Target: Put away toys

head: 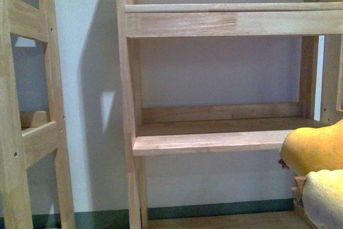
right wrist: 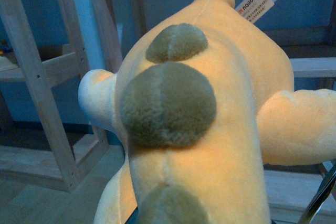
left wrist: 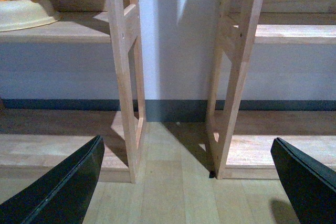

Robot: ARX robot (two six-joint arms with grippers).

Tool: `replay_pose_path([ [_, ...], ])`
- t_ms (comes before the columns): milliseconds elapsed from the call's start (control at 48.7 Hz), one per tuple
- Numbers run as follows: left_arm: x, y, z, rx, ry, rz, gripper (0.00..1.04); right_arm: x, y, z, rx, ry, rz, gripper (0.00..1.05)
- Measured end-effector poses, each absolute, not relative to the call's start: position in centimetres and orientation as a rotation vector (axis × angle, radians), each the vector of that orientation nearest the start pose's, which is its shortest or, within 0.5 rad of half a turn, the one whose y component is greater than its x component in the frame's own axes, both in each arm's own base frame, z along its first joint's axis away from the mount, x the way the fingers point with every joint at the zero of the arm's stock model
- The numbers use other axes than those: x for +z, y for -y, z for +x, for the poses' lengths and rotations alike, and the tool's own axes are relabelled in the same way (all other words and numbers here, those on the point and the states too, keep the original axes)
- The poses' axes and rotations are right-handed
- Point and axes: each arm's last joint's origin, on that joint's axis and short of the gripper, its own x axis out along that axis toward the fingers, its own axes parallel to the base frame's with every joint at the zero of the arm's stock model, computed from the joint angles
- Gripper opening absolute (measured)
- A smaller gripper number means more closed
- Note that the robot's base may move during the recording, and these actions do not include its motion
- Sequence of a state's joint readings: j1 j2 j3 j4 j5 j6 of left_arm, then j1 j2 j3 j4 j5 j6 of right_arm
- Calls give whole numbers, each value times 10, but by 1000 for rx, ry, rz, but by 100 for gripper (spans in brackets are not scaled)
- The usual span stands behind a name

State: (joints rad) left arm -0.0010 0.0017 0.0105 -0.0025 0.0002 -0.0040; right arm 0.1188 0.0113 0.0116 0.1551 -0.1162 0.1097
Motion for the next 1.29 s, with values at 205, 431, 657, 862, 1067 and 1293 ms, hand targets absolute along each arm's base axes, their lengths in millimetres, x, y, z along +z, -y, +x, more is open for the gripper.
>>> replay_pose_path([
  [205,167,0,97,-1,6,-4,99,182,-15,95,242,143,109,7],
  [431,167,0,97,-2,6,-4,99,182,-15,95,242,143,109,7],
  [657,167,0,97,-1,6,-4,99,182,-15,95,242,143,109,7],
  [862,167,0,97,-1,6,-4,99,182,-15,95,242,143,109,7],
  [1067,167,0,97,-1,6,-4,99,183,-9,99,118,127,75,7],
  [1293,167,0,97,-1,6,-4,99,265,5,100,99,297,45,7],
])
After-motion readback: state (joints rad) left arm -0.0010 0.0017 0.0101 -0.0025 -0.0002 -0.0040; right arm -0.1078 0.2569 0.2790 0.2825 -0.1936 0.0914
